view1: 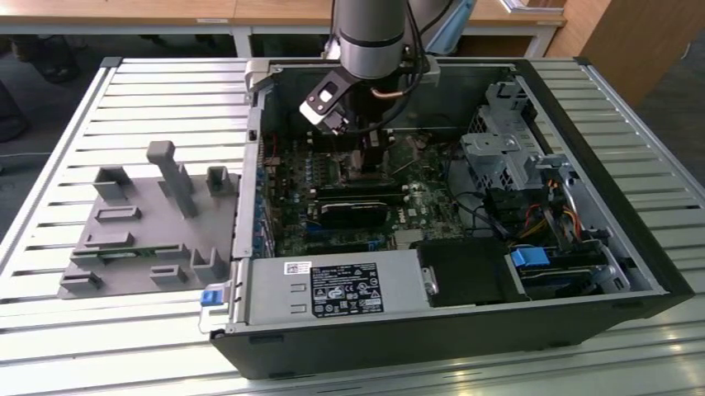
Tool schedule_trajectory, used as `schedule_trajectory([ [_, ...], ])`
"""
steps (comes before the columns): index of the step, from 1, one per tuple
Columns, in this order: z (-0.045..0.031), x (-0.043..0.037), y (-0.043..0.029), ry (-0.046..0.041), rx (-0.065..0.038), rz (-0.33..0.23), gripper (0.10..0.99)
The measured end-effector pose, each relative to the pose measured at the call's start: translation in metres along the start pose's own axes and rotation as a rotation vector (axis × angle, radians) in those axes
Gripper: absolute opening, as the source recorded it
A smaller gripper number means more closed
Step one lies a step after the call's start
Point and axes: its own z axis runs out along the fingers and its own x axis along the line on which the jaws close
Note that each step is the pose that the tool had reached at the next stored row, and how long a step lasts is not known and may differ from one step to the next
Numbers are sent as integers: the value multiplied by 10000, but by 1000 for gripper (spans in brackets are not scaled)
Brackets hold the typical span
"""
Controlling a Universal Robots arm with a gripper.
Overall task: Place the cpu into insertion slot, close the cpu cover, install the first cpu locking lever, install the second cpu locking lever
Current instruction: 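Place the cpu into insertion slot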
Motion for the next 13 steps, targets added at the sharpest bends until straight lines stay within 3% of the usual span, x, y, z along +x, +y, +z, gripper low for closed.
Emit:
schedule_trajectory([
  [13,61,32,-20,4,-1,-1,529],
])
